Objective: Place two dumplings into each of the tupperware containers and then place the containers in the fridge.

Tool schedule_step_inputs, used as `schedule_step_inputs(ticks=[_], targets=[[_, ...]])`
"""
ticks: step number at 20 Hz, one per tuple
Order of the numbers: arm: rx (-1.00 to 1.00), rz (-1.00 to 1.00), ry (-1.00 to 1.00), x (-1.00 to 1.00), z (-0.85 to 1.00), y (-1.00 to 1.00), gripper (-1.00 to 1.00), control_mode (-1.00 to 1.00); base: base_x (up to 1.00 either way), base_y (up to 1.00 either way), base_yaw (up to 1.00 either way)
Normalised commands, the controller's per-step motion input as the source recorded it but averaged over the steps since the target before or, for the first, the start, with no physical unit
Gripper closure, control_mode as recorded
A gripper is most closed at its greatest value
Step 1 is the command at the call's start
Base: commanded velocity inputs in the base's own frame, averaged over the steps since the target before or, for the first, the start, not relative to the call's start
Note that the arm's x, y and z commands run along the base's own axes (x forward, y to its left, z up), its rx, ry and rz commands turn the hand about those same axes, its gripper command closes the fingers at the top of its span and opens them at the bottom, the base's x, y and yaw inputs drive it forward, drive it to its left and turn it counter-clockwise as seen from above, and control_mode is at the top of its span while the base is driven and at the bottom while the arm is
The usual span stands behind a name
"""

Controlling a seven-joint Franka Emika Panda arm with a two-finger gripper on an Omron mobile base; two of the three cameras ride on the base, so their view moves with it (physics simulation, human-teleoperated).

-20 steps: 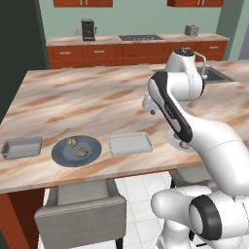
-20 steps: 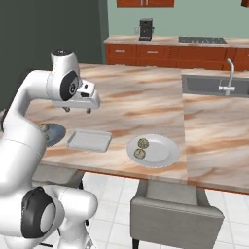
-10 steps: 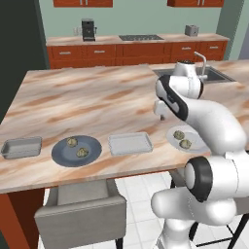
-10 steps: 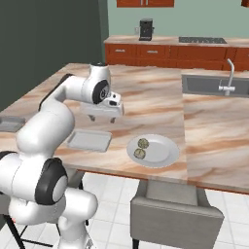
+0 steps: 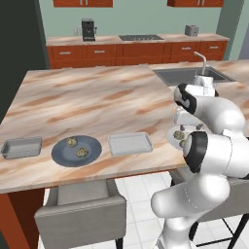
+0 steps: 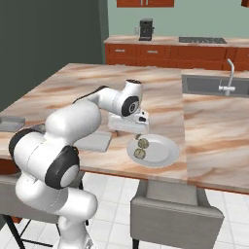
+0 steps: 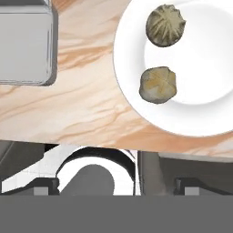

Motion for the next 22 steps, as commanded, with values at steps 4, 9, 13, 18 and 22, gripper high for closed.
schedule_step_inputs(ticks=[4, 9, 13, 18, 22], targets=[[0.00, -0.04, 0.02, 0.07, -0.68, -0.53, -1.00, -1.00, 0.00, 0.00, 0.00], [0.00, -0.03, 0.04, 0.04, -0.47, -0.19, -1.00, -1.00, 0.00, 0.00, 0.00], [0.00, 0.00, 0.01, 0.10, -0.26, 0.00, -1.00, -1.00, 0.00, 0.00, 0.00], [0.00, 0.00, 0.00, 0.20, -0.40, 0.14, -1.00, -1.00, 0.00, 0.00, 0.00], [0.00, 0.00, 0.00, 0.12, -0.36, 0.00, -1.00, -1.00, 0.00, 0.00, 0.00]])
